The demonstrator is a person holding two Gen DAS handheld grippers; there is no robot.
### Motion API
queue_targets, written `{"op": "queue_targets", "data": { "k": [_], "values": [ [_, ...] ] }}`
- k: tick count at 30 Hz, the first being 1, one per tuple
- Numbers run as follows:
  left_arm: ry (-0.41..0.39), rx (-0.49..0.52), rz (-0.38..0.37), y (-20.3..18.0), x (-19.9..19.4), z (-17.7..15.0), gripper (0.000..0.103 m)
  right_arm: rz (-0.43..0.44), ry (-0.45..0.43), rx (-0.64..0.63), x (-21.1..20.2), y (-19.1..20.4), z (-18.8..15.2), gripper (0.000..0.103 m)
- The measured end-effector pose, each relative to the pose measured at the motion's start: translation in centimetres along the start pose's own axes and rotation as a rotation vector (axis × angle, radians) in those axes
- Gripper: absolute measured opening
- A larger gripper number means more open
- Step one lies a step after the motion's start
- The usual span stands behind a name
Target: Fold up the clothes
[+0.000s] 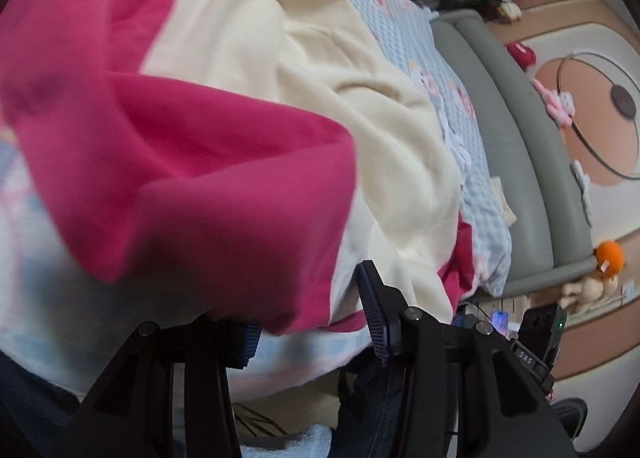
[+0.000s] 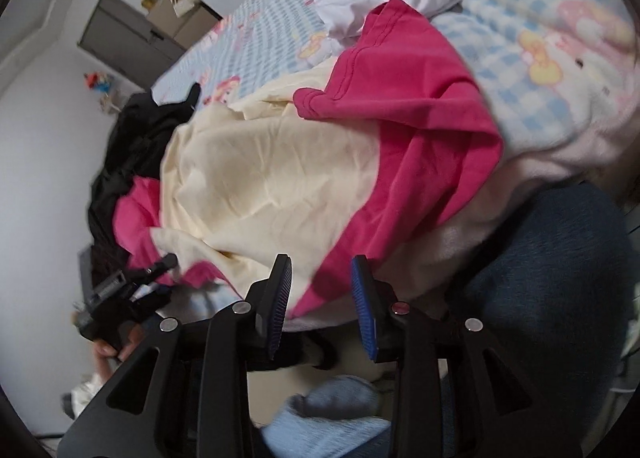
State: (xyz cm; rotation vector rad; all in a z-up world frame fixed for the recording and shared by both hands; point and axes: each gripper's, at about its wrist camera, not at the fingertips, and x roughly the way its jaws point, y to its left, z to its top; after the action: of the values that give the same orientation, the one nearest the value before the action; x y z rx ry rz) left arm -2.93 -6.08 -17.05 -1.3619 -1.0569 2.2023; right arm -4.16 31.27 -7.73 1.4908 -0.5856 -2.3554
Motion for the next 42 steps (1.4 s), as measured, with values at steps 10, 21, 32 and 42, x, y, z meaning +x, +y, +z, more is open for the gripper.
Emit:
{"op": "queue_targets", "data": {
  "k": [10, 21, 32, 42],
  "values": [
    [-0.159, 0.009, -0.184, -4.3, -5.3, 1.3, 0.014, 0.122, 0.024, -0.007, 3.2, 0.8, 0.9, 0.051],
    [-0.172, -0.069, -0.163, -1.4, -6.1, 1.0, 0.018, 0.239, -0.090, 0.185, 4.9, -2.8, 2.3, 0.072],
    [-0.100, -0.234, -0.092, 3.2, -2.1, 3.3, 0.053, 0.195, -0.069, 0.255, 6.4, -4.6, 2.8, 0.073],
    [-0.107, -0.168, -0.086, 2.4, -1.5, 4.8, 0.042, 0.244, -0.066, 0.151, 6.2, -3.4, 4.2, 0.052]
  ]
}}
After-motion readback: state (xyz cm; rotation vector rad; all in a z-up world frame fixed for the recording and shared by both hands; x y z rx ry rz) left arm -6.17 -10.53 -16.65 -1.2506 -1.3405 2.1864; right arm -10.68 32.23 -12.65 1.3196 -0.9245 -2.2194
